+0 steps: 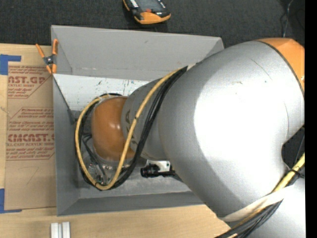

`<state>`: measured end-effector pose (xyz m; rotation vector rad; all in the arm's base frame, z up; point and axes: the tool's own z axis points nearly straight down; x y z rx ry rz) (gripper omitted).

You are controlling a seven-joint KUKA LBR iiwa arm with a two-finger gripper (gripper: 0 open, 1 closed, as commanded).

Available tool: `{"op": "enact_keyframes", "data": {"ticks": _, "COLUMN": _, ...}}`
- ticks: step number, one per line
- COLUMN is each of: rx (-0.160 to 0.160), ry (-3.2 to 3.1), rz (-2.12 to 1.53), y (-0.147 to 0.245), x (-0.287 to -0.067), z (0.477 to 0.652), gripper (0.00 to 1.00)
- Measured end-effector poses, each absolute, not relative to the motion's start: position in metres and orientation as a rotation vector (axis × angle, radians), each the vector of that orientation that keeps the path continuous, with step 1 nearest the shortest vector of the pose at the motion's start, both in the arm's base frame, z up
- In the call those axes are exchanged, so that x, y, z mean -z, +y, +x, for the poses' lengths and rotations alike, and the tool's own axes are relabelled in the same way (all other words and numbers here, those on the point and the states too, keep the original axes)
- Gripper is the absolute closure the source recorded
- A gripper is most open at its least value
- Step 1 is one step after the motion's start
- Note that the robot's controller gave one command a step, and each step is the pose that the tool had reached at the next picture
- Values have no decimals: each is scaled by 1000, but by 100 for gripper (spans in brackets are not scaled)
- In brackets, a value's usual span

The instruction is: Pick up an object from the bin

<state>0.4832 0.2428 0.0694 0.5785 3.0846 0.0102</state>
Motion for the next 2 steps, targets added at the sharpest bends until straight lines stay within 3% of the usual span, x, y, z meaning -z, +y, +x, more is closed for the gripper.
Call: {"op": "enact_keyframes", "data": {"ticks": 2, "rx": -7, "ry": 3088, "rz": 579, "y": 242, "x": -78, "z": 482, "gripper": 100}}
